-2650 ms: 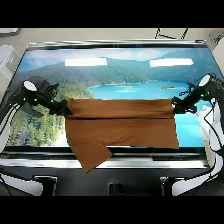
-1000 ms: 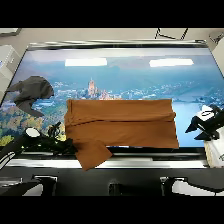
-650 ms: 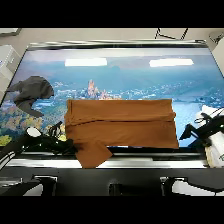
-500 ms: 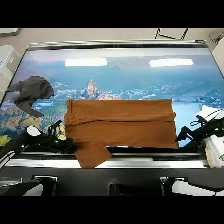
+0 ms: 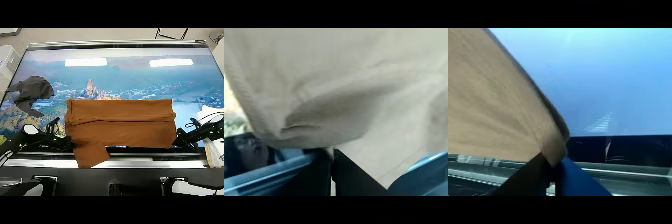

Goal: Fold the clothes and pants, and hang the long-sleeved shirts on hangers.

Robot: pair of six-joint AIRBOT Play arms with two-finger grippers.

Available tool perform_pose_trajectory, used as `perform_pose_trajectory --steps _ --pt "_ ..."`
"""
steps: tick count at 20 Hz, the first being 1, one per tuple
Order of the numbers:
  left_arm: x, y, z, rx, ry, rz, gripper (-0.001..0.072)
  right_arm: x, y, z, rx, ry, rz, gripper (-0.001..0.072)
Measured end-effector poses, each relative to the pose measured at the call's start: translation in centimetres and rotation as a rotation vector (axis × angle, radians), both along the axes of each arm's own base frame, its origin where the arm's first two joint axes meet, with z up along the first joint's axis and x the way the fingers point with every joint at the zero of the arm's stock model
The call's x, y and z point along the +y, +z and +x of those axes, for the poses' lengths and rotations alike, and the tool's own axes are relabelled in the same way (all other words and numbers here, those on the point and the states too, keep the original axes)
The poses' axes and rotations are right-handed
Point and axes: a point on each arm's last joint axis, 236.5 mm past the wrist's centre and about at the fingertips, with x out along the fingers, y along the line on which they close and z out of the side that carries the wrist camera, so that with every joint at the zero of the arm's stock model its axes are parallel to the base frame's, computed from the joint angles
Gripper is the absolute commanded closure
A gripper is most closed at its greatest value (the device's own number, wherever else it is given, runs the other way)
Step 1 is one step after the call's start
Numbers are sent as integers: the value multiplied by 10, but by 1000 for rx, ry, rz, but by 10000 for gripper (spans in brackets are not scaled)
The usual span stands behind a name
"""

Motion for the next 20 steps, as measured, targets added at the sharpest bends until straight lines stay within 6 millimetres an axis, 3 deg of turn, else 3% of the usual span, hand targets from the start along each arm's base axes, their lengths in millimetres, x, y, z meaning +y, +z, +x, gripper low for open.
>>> perform_pose_trajectory --steps 2,4,8,11,16,20 --pt "8 12 19 -53 21 6 686 -1 10 7 -22 5 8 669" --pt "17 32 47 -124 40 13 685 -4 23 26 -77 -9 1 669" --pt "28 71 110 -257 48 26 685 -7 54 93 -246 -6 -76 669" --pt "32 88 160 -323 43 34 685 -6 68 146 -342 1 -140 668" --pt "39 87 232 -344 74 32 685 2 60 214 -406 4 -182 666" --pt "38 66 258 -304 92 23 680 6 38 236 -398 -33 -190 666"
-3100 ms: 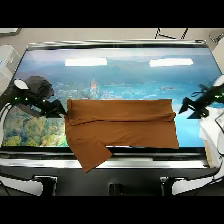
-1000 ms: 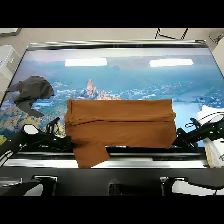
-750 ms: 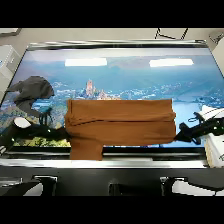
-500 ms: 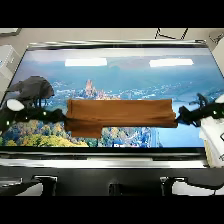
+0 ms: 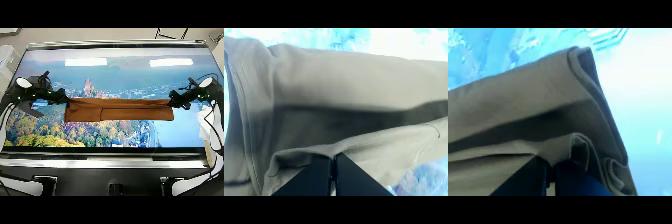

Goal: Fold the clothes and pants, and hang the long-sleeved shirts on hangers.

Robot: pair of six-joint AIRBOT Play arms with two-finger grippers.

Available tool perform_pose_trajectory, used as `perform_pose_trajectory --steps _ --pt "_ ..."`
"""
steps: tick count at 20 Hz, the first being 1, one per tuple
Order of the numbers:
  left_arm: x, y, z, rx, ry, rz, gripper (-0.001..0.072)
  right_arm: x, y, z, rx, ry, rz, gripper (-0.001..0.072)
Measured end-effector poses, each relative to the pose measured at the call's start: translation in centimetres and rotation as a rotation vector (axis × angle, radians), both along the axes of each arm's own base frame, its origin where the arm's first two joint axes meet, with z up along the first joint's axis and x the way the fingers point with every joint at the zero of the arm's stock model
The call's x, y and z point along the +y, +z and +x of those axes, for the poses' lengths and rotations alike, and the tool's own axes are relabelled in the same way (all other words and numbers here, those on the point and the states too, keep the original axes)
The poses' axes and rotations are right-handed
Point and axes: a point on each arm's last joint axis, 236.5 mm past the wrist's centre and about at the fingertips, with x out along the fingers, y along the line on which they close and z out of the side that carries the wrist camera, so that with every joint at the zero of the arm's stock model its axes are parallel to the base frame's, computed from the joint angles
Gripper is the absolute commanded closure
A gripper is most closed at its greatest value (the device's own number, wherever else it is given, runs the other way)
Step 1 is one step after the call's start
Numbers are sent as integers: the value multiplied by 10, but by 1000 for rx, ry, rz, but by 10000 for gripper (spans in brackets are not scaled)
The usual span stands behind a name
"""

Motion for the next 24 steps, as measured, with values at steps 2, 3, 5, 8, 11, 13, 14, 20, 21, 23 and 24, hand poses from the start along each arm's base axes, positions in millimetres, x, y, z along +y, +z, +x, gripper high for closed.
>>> perform_pose_trajectory --steps 2,3,5,8,11,13,14,20,21,23,24 --pt "-3 -16 3 37 5 -7 536 2 -6 3 7 -9 6 579" --pt "-4 -22 4 56 15 -13 352 1 -6 5 7 -12 6 384" --pt "-7 -27 5 75 21 -25 271 -1 -2 10 -3 -11 -2 114" --pt "-7 -18 4 81 15 -38 271 -8 -1 6 21 15 -37 24" --pt "-7 6 1 48 -4 -42 272 -16 -9 0 58 31 -73 23" --pt "-8 25 0 12 -18 -41 272 -17 -15 -3 77 36 -76 25" --pt "-9 33 -1 -4 -25 -39 272 -16 -18 -4 87 39 -71 29" --pt "-18 69 -6 -80 -56 -32 272 5 -26 -24 185 73 30 409" --pt "-21 72 -7 -87 -64 -32 272 11 -27 -27 194 90 58 519" --pt "-30 76 -9 -93 -80 -40 272 25 -24 -27 182 126 116 665" --pt "-35 78 -11 -97 -91 -44 276 30 -22 -26 169 141 143 666"
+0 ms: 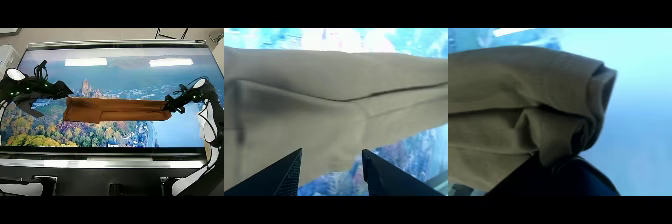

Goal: Fold the clothes and pants, and hang the long-sleeved shirts on hangers.

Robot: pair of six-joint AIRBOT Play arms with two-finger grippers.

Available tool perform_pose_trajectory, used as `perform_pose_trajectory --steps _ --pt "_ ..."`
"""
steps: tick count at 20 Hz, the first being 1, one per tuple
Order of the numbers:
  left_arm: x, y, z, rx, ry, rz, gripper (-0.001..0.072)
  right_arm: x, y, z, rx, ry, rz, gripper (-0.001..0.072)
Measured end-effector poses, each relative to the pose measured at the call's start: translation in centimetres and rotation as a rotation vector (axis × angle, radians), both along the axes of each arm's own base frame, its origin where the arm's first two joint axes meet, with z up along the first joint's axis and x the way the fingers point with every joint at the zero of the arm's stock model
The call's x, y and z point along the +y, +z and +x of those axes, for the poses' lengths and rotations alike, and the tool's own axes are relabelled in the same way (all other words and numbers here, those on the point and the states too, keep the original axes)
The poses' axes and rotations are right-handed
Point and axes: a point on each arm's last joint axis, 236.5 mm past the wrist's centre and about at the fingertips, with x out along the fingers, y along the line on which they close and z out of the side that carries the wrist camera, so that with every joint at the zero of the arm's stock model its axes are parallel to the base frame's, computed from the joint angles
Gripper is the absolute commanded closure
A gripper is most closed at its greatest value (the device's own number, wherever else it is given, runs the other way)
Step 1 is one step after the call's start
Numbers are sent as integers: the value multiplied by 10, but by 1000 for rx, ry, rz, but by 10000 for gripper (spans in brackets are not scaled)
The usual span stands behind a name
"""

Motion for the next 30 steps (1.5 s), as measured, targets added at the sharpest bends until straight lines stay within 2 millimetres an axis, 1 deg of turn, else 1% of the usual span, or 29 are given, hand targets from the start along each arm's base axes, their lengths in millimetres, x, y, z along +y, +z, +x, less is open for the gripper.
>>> perform_pose_trajectory --steps 1,3,4,5,6,7,9,11,14,16,18,20,23,25,27,29,30 --pt "-7 1 -2 -1 -13 -4 279 6 3 2 -13 7 30 667" --pt "-23 3 -4 -11 -41 -8 291 19 17 7 -54 22 93 670" --pt "-33 3 -4 -22 -54 -9 435 25 25 9 -75 25 121 670" --pt "-45 3 -3 -35 -67 -10 597 30 36 11 -98 28 146 670" --pt "-60 1 -2 -54 -79 -9 674 36 49 12 -121 32 174 670" --pt "-75 -2 0 -73 -91 -8 675 42 62 14 -144 37 198 669" --pt "-113 -13 2 -101 -110 -13 682 55 92 13 -195 58 236 669" --pt "-154 -33 -2 -85 -118 -33 683 70 123 10 -254 89 254 669" --pt "-215 -70 -24 14 -129 -104 683 96 170 0 -344 154 259 668" --pt "-244 -94 -39 83 -129 -140 683 114 200 -10 -409 197 257 668" --pt "-269 -112 -50 125 -116 -167 683 133 226 -23 -454 235 259 668" --pt "-298 -119 -56 157 -61 -229 683 151 244 -35 -482 268 263 667" --pt "-346 -114 -65 171 42 -340 683 175 259 -49 -496 303 274 667" --pt "-367 -111 -68 168 102 -382 683 185 264 -52 -505 305 279 667" --pt "-373 -110 -65 153 143 -401 686 191 269 -49 -520 288 286 667" --pt "-365 -110 -54 136 149 -404 688 197 274 -46 -538 275 302 667" --pt "-354 -107 -44 121 143 -403 689 199 277 -44 -547 265 312 667"
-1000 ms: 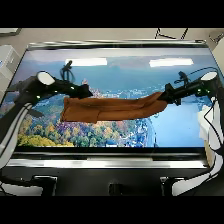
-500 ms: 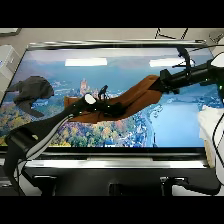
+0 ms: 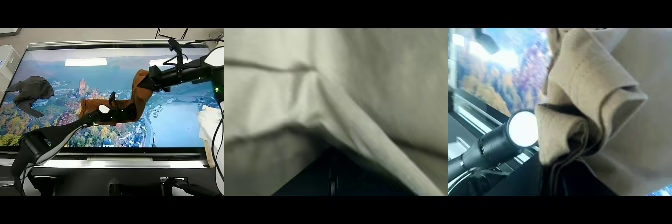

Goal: Fold the clothes and pants, and hang the long-sleeved shirts on hangers.

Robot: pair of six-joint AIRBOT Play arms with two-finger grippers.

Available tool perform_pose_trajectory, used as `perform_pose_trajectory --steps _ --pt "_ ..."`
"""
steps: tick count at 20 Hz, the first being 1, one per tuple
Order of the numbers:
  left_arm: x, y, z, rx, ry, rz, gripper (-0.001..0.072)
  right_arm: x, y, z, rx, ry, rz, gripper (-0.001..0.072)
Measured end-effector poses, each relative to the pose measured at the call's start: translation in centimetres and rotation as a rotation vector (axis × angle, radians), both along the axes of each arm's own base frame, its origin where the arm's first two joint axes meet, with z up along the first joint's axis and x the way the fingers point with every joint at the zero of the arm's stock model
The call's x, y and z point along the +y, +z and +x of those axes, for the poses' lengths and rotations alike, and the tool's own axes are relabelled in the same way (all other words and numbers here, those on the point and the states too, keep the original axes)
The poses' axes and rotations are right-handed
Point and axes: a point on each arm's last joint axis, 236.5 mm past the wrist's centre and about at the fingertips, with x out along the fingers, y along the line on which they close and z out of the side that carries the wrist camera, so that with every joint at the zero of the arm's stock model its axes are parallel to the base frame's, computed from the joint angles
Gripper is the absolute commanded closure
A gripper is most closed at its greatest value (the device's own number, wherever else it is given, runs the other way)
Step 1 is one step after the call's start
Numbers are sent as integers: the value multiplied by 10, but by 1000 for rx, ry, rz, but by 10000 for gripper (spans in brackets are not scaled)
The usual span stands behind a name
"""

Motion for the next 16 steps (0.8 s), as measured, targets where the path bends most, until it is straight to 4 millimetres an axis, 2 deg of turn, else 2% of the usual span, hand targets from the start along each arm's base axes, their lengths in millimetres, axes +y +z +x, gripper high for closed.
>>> perform_pose_trajectory --steps 2,3,4,7,10,13,14,15,16 --pt "30 13 21 -58 -30 24 689 4 3 6 -8 -15 25 667" --pt "52 23 33 -99 -52 51 689 7 3 10 -8 -22 42 667" --pt "77 35 46 -143 -60 87 689 13 2 15 -6 -27 64 667" --pt "174 91 83 -275 -30 217 688 46 -7 27 12 -7 136 667" --pt "274 167 96 -404 57 329 687 103 -44 32 83 40 185 666" --pt "340 243 79 -528 142 402 686 167 -98 28 182 79 215 666" --pt "353 266 69 -566 161 421 686 188 -119 24 220 85 224 604" --pt "362 288 57 -607 175 440 686 207 -137 20 255 84 236 284" --pt "367 304 45 -639 181 456 686 226 -155 17 284 74 251 0"
